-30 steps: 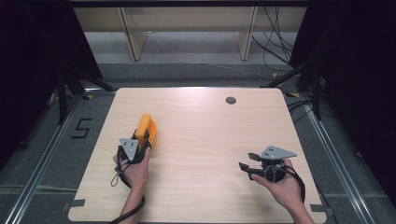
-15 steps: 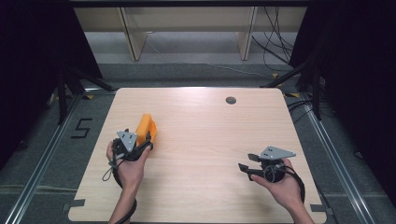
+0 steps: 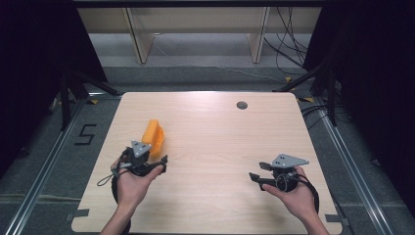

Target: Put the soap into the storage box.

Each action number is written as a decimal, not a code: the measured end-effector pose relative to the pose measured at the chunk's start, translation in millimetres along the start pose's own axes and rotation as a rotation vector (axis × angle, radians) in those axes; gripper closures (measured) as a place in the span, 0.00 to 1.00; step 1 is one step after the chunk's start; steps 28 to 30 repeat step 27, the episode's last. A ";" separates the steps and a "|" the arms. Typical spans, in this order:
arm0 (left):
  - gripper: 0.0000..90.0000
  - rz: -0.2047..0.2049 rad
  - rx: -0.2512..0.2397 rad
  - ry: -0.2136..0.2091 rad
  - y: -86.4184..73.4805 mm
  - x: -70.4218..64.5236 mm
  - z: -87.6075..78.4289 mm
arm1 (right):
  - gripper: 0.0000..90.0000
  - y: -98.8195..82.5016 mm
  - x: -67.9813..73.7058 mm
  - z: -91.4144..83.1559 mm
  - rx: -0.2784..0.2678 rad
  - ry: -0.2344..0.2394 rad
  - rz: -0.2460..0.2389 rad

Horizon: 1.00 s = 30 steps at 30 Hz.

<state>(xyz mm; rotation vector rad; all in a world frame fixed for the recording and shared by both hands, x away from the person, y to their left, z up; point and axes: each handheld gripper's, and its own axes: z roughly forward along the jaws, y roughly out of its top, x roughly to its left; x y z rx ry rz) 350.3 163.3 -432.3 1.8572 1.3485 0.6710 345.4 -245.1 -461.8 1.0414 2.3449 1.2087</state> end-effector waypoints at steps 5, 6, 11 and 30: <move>0.30 0.159 0.049 -0.182 -21.6 -19.7 -1.0 | 0.47 0.0 0.3 -1.7 -0.006 -0.004 0.009; 0.30 0.181 0.052 -0.203 -26.0 -23.6 -2.1 | 0.47 0.0 0.2 -1.6 -0.011 -0.004 0.015; 0.31 0.280 0.048 -0.342 -55.3 -48.2 -5.5 | 0.47 -0.2 -1.6 -1.8 -0.014 -0.018 0.007; 0.33 0.332 -0.060 -0.444 -91.0 -70.6 -5.7 | 0.47 0.8 -1.8 -4.4 -0.029 -0.009 0.021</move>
